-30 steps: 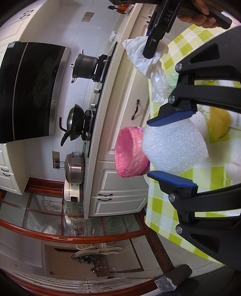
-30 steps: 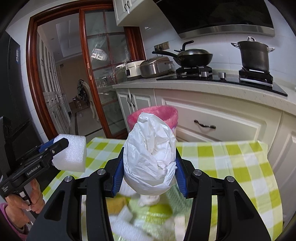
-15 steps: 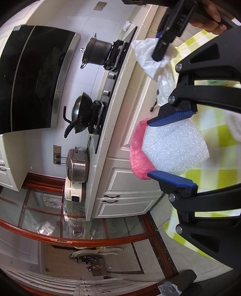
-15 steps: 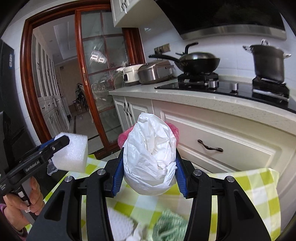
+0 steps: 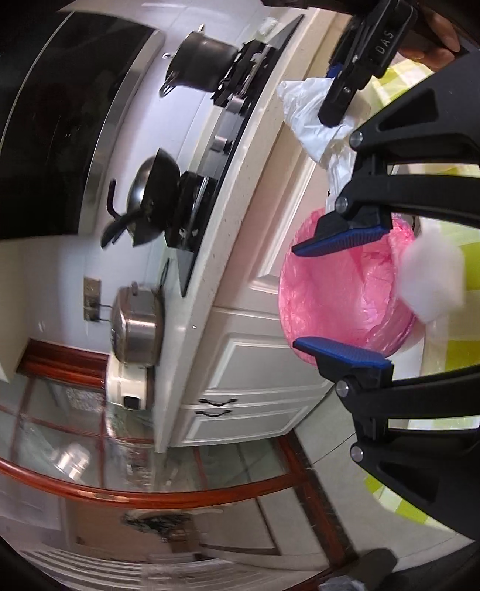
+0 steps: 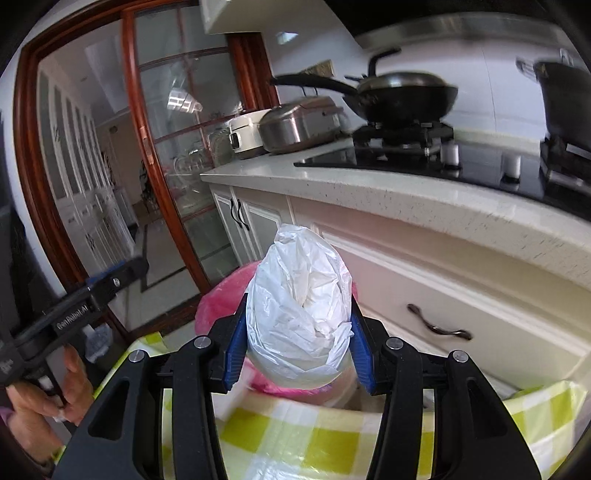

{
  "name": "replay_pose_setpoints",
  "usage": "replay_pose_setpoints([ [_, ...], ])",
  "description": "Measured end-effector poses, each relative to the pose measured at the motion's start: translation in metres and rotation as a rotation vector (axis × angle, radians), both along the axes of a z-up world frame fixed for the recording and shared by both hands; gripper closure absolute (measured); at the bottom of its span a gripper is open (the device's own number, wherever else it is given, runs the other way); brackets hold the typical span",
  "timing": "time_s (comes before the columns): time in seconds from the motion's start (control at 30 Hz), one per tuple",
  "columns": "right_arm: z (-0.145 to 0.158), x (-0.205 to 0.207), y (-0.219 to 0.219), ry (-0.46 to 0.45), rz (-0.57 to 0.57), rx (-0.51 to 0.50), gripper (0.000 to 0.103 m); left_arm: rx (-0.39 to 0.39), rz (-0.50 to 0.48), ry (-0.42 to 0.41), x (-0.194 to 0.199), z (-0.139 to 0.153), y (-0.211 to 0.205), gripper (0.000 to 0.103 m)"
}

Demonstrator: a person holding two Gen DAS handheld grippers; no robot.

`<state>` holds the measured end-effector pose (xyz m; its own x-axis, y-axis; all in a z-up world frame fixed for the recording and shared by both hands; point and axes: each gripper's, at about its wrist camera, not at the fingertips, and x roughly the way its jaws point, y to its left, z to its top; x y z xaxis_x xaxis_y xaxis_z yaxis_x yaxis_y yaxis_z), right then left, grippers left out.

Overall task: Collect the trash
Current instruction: 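Carry the plastic bag and foam sheet with both tools over the pink bin, then open the left tool over the bin while the right tool releases the plastic bag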

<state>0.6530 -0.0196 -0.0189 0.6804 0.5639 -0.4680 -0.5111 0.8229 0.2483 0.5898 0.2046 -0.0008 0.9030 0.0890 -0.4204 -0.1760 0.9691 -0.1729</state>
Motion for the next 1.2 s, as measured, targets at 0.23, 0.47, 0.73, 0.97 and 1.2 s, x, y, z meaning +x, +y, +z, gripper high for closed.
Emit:
replay_pose_setpoints([
  [0.23,-0.015,0.018,0.010,0.016,0.011,0.009,0.055,0.033,0.003,-0.002,-0.010,-0.028,0.002,0.059],
  [0.47,-0.023,0.004,0.009,-0.025,0.031,-0.033,0.055,0.078,-0.069,0.097,-0.033,-0.083,-0.024,0.035],
  [0.73,-0.025,-0.013,-0.002,-0.045,0.044,-0.035,0.055,0.107,-0.137,0.237,-0.023,-0.131,-0.035,0.032],
  [0.97,-0.026,-0.017,-0.012,-0.042,0.036,-0.017,0.055,0.107,-0.142,0.286,-0.008,-0.151,-0.038,0.031],
  [1.2,-0.028,-0.016,-0.017,-0.041,0.030,-0.021,0.055,0.156,-0.120,0.208,-0.019,-0.137,-0.044,0.039],
])
